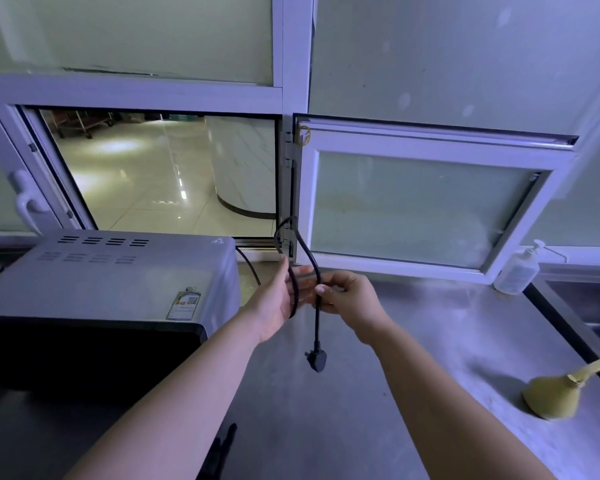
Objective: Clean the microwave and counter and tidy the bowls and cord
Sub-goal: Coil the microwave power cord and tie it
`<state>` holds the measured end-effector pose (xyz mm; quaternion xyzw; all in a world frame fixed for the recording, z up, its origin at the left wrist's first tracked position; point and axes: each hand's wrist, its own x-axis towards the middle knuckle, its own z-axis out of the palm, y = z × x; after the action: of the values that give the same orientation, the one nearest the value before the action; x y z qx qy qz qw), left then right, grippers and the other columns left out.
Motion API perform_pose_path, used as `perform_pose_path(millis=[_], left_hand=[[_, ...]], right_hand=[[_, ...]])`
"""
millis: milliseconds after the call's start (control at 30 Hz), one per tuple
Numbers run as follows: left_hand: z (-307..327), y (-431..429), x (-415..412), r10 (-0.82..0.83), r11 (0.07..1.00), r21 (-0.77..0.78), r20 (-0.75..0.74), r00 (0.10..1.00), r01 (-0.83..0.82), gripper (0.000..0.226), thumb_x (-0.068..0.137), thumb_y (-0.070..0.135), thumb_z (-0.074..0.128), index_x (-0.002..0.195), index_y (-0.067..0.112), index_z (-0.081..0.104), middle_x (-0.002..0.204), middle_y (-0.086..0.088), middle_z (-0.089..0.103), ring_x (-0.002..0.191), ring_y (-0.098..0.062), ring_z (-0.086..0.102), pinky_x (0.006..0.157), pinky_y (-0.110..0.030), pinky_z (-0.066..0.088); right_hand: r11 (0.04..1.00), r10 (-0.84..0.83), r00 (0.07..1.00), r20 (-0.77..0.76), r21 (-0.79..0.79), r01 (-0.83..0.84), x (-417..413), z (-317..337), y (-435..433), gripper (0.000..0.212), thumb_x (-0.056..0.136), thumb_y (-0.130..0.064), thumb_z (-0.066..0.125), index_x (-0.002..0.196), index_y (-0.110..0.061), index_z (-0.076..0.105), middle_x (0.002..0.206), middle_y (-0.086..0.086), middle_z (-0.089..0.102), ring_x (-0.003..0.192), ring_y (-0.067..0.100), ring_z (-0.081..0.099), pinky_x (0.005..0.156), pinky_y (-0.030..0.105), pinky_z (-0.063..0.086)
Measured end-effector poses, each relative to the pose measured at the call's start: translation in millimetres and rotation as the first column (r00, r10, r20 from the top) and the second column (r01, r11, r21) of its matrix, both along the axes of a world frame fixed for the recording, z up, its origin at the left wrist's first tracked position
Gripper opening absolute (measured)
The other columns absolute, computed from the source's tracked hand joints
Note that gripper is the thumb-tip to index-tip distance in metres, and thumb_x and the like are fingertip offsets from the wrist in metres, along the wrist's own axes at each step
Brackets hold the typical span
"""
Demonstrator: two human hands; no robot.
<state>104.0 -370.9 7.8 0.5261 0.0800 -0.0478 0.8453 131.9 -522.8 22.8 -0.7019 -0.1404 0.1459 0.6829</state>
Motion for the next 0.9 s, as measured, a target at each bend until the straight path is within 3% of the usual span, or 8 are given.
perform_pose_path(millis=[100, 200, 300, 467, 567, 667, 800, 900], left_hand=[[2.9, -1.7, -2.1, -0.036, 0.999, 0.008, 0.063, 0.997, 0.036, 0.066, 0.086, 0.058, 0.043, 0.123, 0.007, 0.059, 0.122, -0.014, 0.065, 0.112, -0.025, 0.059, 0.102, -0.037, 0.040], [-0.1, -2.3, -5.1, -0.133, 0.987, 0.098, 0.072, 0.988, 0.126, 0.071, 0.088, 0.065, 0.030, 0.126, 0.013, 0.061, 0.125, -0.010, 0.065, 0.120, -0.022, 0.058, 0.102, -0.033, 0.042], [-7.8, -5.2, -6.6, -0.149, 0.969, 0.205, 0.028, 0.989, 0.140, 0.080, 0.088, 0.069, 0.019, 0.128, 0.013, 0.060, 0.125, -0.012, 0.064, 0.119, -0.029, 0.058, 0.104, -0.039, 0.043], [-13.4, -3.0, -7.9, -0.150, 0.969, 0.208, 0.048, 0.988, 0.137, 0.072, 0.096, 0.063, 0.018, 0.120, 0.013, 0.063, 0.103, -0.017, 0.068, 0.086, -0.026, 0.060, 0.078, -0.033, 0.045], [-16.7, -0.3, -10.9, -0.082, 0.942, 0.330, 0.049, 0.995, 0.061, 0.038, 0.101, 0.044, 0.040, 0.106, 0.011, 0.059, 0.069, -0.001, 0.058, 0.063, -0.018, 0.045, 0.058, -0.025, 0.035], [-17.6, 0.5, -14.0, -0.079, 0.889, 0.457, 0.080, 0.994, 0.034, 0.011, 0.102, 0.020, 0.046, 0.098, 0.012, 0.053, 0.061, 0.005, 0.043, 0.057, -0.013, 0.035, 0.055, -0.023, 0.029], [-11.4, 7.9, -16.7, -0.051, 0.761, 0.649, 0.045, 0.998, 0.010, 0.020, 0.104, 0.022, 0.040, 0.087, 0.016, 0.048, 0.059, 0.007, 0.038, 0.054, -0.011, 0.032, 0.055, -0.024, 0.028], [-9.8, 17.8, -17.9, -0.102, 0.677, 0.734, 0.033, 0.994, 0.046, 0.022, 0.105, 0.024, 0.035, 0.091, 0.015, 0.050, 0.061, 0.007, 0.038, 0.054, -0.011, 0.031, 0.053, -0.024, 0.027]], right_hand=[[0.996, -0.082, 0.996, -0.018, 0.031, 0.082, 2.5, 0.9, 8.1, 0.012, 0.092, 0.003, 0.057, 0.094, 0.002, 0.069, 0.082, 0.014, 0.071, 0.071, 0.018, 0.070, 0.071, 0.030, 0.058], [0.977, -0.168, 0.985, -0.043, 0.125, 0.173, 6.2, 3.6, 12.5, 0.008, 0.092, -0.001, 0.060, 0.090, -0.001, 0.068, 0.084, 0.014, 0.072, 0.077, 0.023, 0.070, 0.074, 0.035, 0.059], [0.981, -0.189, 0.982, 0.026, 0.043, 0.188, 7.2, 6.3, 16.8, 0.008, 0.090, -0.004, 0.063, 0.086, -0.006, 0.069, 0.077, 0.005, 0.072, 0.069, 0.016, 0.068, 0.062, 0.026, 0.054], [0.977, -0.211, 0.977, 0.035, -0.010, 0.211, 9.9, 3.7, 17.4, 0.010, 0.090, -0.008, 0.064, 0.082, -0.011, 0.070, 0.083, 0.010, 0.073, 0.070, 0.017, 0.065, 0.061, 0.023, 0.049], [0.989, -0.145, 0.988, 0.047, 0.031, 0.143, 7.1, 4.4, 13.6, 0.010, 0.089, -0.002, 0.064, 0.084, -0.008, 0.070, 0.079, 0.008, 0.072, 0.068, 0.010, 0.067, 0.061, 0.013, 0.046], [0.998, -0.057, 0.996, 0.075, 0.013, 0.056, 4.9, 6.2, 9.1, 0.007, 0.088, 0.002, 0.064, 0.091, -0.001, 0.069, 0.078, 0.005, 0.070, 0.060, 0.000, 0.062, 0.056, 0.008, 0.043], [0.998, -0.009, 0.991, 0.134, -0.067, 0.018, 19.3, 7.9, -14.7, 0.012, 0.085, 0.001, 0.068, 0.092, -0.008, 0.070, 0.083, 0.000, 0.071, 0.064, -0.003, 0.061, 0.066, 0.013, 0.046], [0.967, -0.074, 0.959, 0.273, -0.214, 0.136, 40.8, 12.9, -42.6, 0.026, 0.085, -0.005, 0.069, 0.094, -0.029, 0.069, 0.088, -0.006, 0.073, 0.074, 0.005, 0.062, 0.076, 0.024, 0.050]])
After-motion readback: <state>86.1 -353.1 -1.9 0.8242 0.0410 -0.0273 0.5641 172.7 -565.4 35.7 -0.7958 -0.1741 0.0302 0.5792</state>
